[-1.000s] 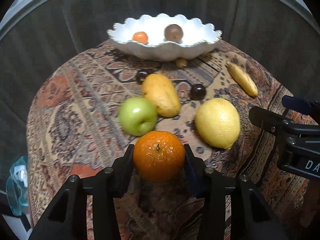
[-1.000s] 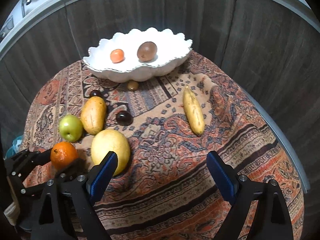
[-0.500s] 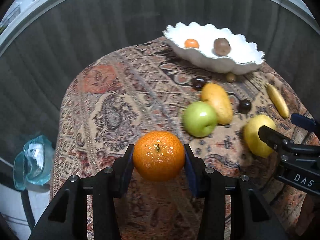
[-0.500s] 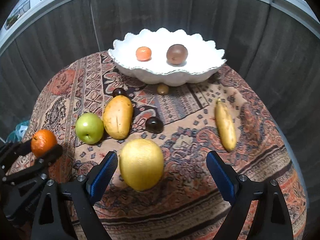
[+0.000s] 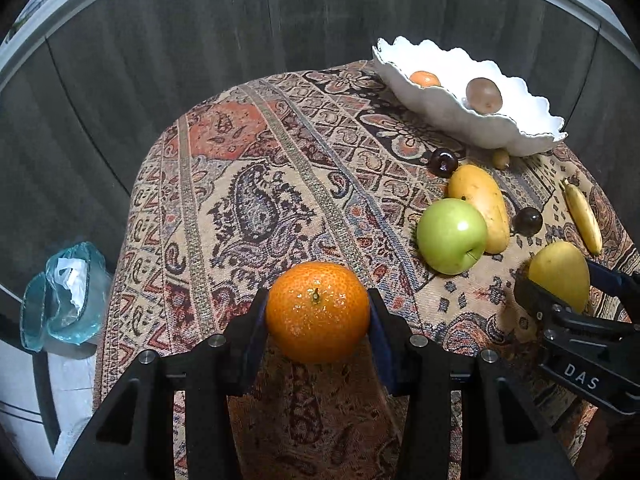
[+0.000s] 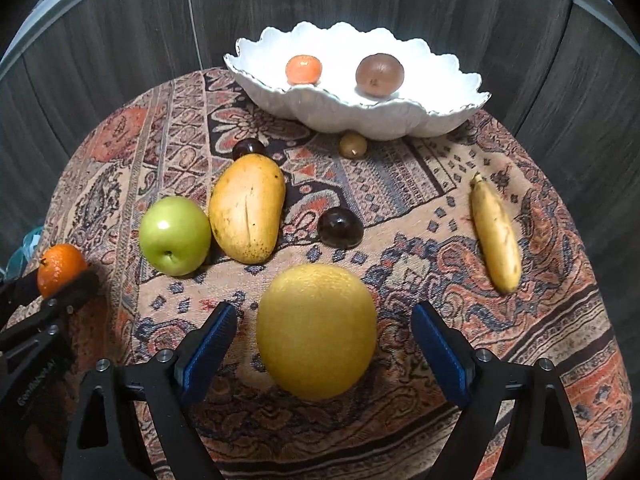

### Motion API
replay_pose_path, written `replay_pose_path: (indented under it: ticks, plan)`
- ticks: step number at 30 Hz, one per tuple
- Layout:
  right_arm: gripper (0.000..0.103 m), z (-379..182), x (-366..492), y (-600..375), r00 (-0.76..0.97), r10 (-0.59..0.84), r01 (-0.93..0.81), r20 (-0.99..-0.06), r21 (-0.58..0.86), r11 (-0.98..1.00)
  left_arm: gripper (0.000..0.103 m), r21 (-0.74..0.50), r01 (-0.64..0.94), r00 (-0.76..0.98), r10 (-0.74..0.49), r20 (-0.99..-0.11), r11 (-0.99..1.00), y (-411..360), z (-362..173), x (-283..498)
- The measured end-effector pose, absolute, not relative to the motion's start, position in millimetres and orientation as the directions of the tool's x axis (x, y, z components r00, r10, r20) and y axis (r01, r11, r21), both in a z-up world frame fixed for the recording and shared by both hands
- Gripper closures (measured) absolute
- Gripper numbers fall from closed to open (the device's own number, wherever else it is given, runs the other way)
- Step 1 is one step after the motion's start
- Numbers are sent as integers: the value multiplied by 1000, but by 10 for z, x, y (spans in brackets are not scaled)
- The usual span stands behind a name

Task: Organize fruits
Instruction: 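Grasp the second orange with the left tool while the right tool grasps the yellow pomelo, then carry the orange and yellow pomelo over the white bowl with both tools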

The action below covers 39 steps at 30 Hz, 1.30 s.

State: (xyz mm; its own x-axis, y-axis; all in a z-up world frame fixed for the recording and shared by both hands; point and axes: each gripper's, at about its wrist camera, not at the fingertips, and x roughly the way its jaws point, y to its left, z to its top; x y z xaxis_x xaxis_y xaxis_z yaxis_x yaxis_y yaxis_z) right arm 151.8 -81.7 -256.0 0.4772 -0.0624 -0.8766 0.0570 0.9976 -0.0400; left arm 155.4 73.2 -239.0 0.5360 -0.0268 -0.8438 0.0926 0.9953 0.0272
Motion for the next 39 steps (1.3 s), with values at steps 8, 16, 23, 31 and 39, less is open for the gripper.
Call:
replay_pose_path:
  ticks: [8, 16, 23, 31, 39]
  plan:
    - [47, -2658, 1554, -831, 457, -15, 44, -889, 6, 999, 57, 37, 94, 538, -20, -843, 995, 706, -2400, 1563]
    - [48, -2556, 1523, -863, 469, 7, 23, -883, 20, 1000, 57, 46, 104, 552, -19, -833, 993, 643, -2304, 1558]
    - [48, -2236, 1522, -948, 528, 8, 9, -849, 15, 1000, 57, 40, 131, 573, -43, -818, 991, 501, -2089, 1600]
    - [48, -1817, 1708, -1230, 594, 0, 27, -804, 20, 999, 57, 11, 178, 616, -103, -781, 984, 186, -1712, 1856]
    - [48, -1507, 1994, -1521, 651, -41, 44, -758, -17, 999, 57, 20, 217, 658, -131, -742, 976, -174, -1399, 2191]
